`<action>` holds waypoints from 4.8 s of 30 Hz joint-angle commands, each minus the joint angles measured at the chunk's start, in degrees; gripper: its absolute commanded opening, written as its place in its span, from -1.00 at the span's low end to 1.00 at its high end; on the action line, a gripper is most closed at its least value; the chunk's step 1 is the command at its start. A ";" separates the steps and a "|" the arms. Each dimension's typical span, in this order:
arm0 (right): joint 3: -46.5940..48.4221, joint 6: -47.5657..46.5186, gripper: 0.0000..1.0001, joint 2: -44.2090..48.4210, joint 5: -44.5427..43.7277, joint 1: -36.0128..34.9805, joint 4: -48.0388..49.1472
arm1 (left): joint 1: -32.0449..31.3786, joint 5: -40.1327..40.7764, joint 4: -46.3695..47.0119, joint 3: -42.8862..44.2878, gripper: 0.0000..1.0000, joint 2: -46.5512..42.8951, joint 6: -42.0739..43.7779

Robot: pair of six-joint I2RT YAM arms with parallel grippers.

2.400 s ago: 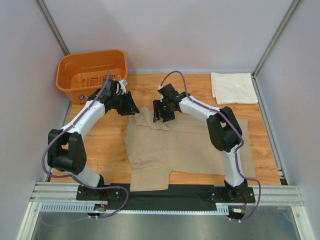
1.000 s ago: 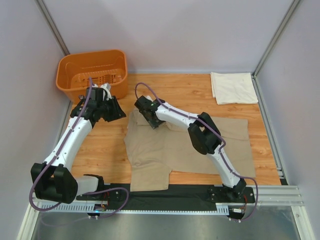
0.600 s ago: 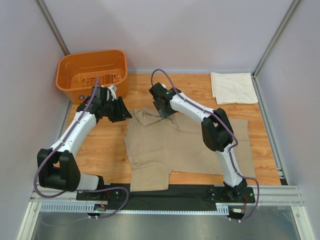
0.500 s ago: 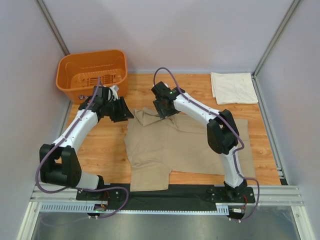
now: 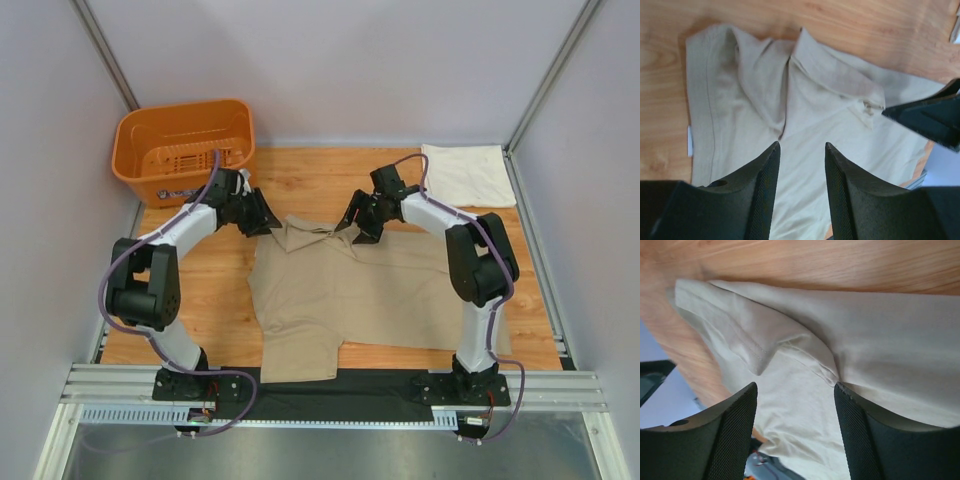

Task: Fold and stack the t-shirts
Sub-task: Fold the tshirt

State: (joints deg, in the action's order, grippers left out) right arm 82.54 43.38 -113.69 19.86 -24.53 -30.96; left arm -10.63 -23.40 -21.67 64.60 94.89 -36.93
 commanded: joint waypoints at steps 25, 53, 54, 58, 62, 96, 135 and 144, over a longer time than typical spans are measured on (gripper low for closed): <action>-1.59 8.22 0.29 0.48 9.85 0.54 8.28 | -2.55 5.46 1.82 19.07 -0.09 20.95 -3.94; -6.95 7.51 0.28 3.91 10.38 2.91 9.60 | -6.06 13.99 0.84 18.46 -0.07 19.81 -0.25; -7.13 7.51 0.28 4.00 10.46 3.00 9.60 | -6.07 13.91 1.36 18.28 -0.10 19.89 -0.25; -7.83 7.60 0.28 4.35 10.38 3.35 9.78 | -6.07 13.73 0.66 19.16 -0.17 20.86 0.01; -8.01 7.69 0.27 4.44 10.46 3.35 9.96 | -6.15 14.17 0.23 19.51 -0.48 20.69 0.54; -23.38 13.58 0.23 11.21 19.61 -0.25 24.89 | -10.46 13.91 -13.66 3.61 -1.00 -9.46 0.45; -11.44 14.81 -0.48 -2.14 -1.31 -7.19 23.40 | -9.49 10.39 4.62 24.08 -1.00 17.70 2.91; -8.89 17.00 -0.44 -3.47 -3.16 -7.11 24.10 | -9.32 9.60 4.18 22.68 -1.00 16.99 3.70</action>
State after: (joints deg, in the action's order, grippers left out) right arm 71.35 58.92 -116.64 19.33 -31.44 -8.97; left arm -20.16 -12.56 -19.40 86.52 112.75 -34.33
